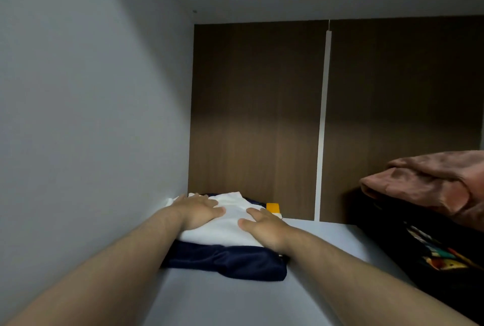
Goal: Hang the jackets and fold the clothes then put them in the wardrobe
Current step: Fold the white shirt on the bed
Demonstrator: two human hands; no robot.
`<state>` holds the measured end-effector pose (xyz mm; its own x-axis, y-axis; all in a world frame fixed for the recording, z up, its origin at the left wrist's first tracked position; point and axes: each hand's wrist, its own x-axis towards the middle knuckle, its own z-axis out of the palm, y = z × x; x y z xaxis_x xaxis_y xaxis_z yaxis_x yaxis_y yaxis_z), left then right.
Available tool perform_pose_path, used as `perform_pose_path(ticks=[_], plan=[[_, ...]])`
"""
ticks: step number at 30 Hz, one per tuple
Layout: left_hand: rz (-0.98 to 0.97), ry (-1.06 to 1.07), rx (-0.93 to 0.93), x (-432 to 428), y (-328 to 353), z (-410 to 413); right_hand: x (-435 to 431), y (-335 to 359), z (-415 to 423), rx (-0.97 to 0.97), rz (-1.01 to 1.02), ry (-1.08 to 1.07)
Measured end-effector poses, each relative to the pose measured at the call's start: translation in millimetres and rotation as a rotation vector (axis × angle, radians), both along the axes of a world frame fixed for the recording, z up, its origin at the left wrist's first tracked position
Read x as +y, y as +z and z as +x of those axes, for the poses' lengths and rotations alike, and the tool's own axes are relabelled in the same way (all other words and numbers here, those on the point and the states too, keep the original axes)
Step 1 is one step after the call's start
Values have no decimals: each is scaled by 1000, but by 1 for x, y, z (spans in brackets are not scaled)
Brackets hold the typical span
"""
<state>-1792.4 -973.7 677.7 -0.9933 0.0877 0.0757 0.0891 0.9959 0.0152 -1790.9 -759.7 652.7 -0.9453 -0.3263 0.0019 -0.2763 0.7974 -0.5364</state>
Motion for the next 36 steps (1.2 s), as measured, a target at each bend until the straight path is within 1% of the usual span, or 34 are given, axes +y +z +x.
perform_pose_path(ticks=[2,10,12,15,18,20,21,22,23,24,25,27,29,30,34,36], plan=[[43,-1,-18,-1,0,-3,3,-2,0,-2,-33,9],[23,18,-6,-1,-2,-5,3,-3,3,6,-90,-3],[84,22,20,-2,-3,-2,1,-5,7,42,-125,-35],[240,29,124,-6,-6,1,4,-11,17,115,-151,-129],[275,-7,221,-9,-10,1,14,-19,34,155,-63,-162],[335,-9,347,-11,-12,5,21,-21,49,175,23,-176],[314,6,454,-11,-15,8,24,-21,57,186,95,-178],[252,32,551,-10,-18,11,27,-21,65,194,146,-182],[181,70,613,-7,-20,16,29,-22,72,208,157,-198],[135,103,621,-3,-21,22,31,-23,79,220,166,-224],[134,135,590,2,-22,27,31,-25,87,227,203,-249],[211,197,482,6,-24,41,35,-28,107,258,332,-268],[303,204,384,6,-29,57,40,-29,134,253,313,-308],[318,181,351,5,-33,66,44,-30,147,247,301,-308],[218,153,263,5,-35,109,66,-32,216,248,269,-269],[213,142,238,13,-33,138,81,-32,255,250,258,-238]])
